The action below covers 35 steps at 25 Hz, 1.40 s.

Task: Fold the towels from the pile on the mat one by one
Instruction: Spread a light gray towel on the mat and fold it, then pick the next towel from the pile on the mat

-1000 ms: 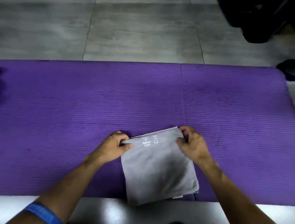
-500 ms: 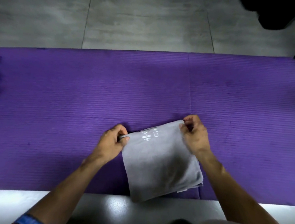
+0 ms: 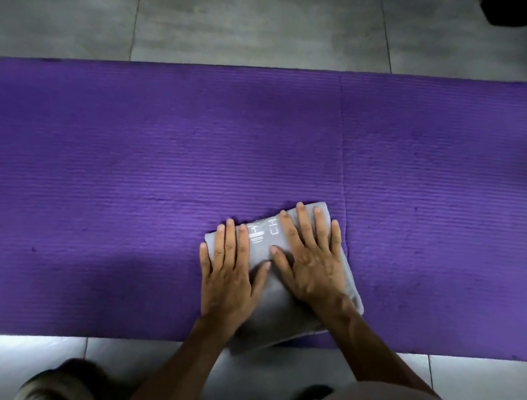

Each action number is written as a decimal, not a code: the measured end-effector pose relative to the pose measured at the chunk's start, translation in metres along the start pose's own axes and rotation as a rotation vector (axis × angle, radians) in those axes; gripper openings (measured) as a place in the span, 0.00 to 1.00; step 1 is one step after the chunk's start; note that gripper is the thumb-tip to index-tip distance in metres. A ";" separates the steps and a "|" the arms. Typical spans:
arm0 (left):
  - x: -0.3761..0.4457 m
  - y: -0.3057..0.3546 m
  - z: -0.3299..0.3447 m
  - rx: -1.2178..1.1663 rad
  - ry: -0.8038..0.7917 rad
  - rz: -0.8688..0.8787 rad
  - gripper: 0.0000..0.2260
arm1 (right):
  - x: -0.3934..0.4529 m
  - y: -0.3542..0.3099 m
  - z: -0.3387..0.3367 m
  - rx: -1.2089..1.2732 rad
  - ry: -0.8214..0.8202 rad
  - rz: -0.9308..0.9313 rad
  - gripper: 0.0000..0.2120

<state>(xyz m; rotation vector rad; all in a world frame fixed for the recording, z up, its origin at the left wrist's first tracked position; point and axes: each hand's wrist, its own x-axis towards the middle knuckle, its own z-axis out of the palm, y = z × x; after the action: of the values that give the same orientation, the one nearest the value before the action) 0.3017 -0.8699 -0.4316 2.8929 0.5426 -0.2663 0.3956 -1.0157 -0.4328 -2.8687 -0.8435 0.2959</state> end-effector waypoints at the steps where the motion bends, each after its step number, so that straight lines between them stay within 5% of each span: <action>1: -0.001 0.001 0.000 -0.005 0.011 -0.001 0.33 | 0.002 0.000 -0.001 -0.012 -0.007 0.007 0.33; 10: -0.068 -0.009 0.013 -0.024 -0.039 0.045 0.31 | 0.000 -0.004 -0.003 -0.032 0.019 0.019 0.33; 14: -0.064 -0.010 0.008 -0.008 -0.038 0.059 0.35 | -0.055 0.017 0.000 -0.025 0.022 -0.154 0.30; 19: -0.090 -0.017 0.016 0.055 -0.073 0.260 0.36 | -0.066 0.036 -0.015 -0.124 0.052 0.044 0.28; 22: -0.098 -0.040 0.014 0.015 -0.067 0.383 0.31 | -0.021 -0.024 -0.020 0.032 0.066 -0.211 0.28; 24: -0.084 -0.059 0.004 -0.085 -0.028 0.286 0.28 | 0.010 -0.055 -0.017 0.081 -0.010 -0.344 0.29; 26: -0.063 -0.087 -0.016 -0.213 0.051 0.010 0.29 | 0.039 -0.071 -0.017 0.023 -0.142 -0.363 0.31; 29: -0.021 -0.128 -0.046 -0.350 0.099 -0.301 0.35 | 0.069 -0.069 -0.038 0.156 -0.341 -0.301 0.21; 35: 0.074 -0.136 -0.181 -0.287 0.186 -0.244 0.36 | 0.075 -0.057 -0.203 0.691 -0.527 -0.346 0.11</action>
<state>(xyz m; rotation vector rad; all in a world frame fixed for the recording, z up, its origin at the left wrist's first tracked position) 0.3441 -0.6811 -0.2922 2.5860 0.8885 0.0479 0.4735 -0.9420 -0.2357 -1.9833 -1.0324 1.0803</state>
